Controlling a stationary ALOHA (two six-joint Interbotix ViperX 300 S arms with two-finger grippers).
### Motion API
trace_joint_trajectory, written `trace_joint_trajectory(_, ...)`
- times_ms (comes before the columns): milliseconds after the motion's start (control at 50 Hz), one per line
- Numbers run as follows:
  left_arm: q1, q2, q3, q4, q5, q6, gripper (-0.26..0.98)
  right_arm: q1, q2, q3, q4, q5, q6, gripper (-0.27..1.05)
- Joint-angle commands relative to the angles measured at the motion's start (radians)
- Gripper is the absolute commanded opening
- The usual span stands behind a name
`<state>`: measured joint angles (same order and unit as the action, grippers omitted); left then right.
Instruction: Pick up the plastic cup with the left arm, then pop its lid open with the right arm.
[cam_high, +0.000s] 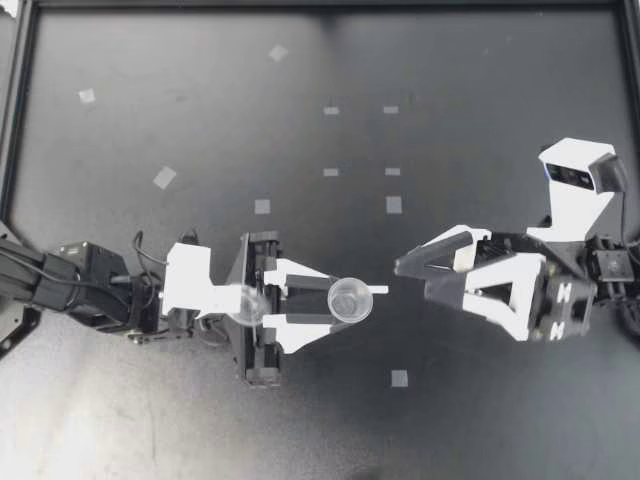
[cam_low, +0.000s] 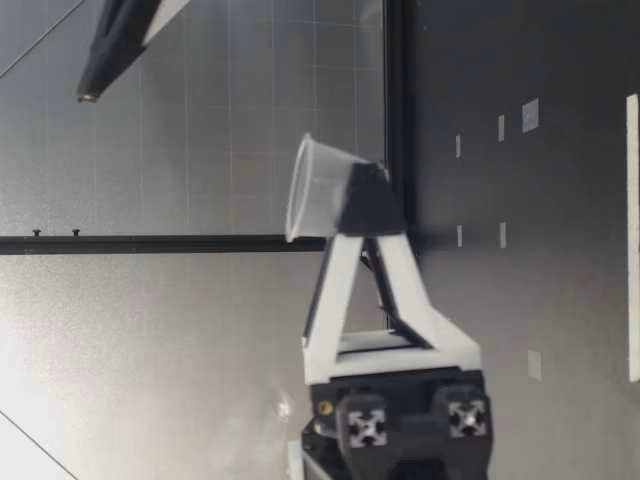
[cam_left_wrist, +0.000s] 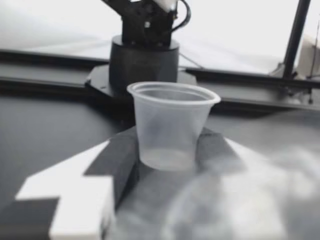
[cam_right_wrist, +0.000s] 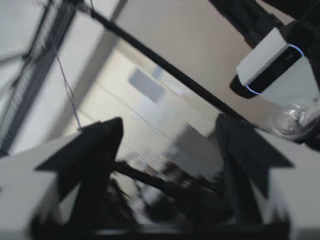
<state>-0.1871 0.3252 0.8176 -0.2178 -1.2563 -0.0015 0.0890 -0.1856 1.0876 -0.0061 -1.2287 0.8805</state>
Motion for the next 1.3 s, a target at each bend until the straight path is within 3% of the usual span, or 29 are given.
trace_joint_trajectory(0,-0.002,-0.032,-0.009,0.002,-0.005,-0.003,0.16,-0.029,-0.044,-0.008,-0.069,0.066,-0.109,0.74)
trace_joint_trajectory(120,-0.002,-0.046,-0.006,0.002,-0.005,-0.012,0.16,-0.035,-0.100,-0.006,-0.092,0.230,-0.354,0.74)
trace_joint_trajectory(280,-0.002,-0.052,-0.002,0.002,-0.005,-0.017,0.16,-0.034,-0.201,-0.002,-0.092,0.489,-0.815,0.74)
trace_joint_trajectory(400,-0.002,-0.052,-0.002,0.002,-0.005,-0.018,0.16,-0.035,-0.238,0.018,-0.078,0.538,-1.042,0.74)
trace_joint_trajectory(1280,-0.002,-0.052,0.006,0.002,-0.005,-0.021,0.16,-0.034,-0.238,0.055,-0.038,0.509,-1.005,0.74)
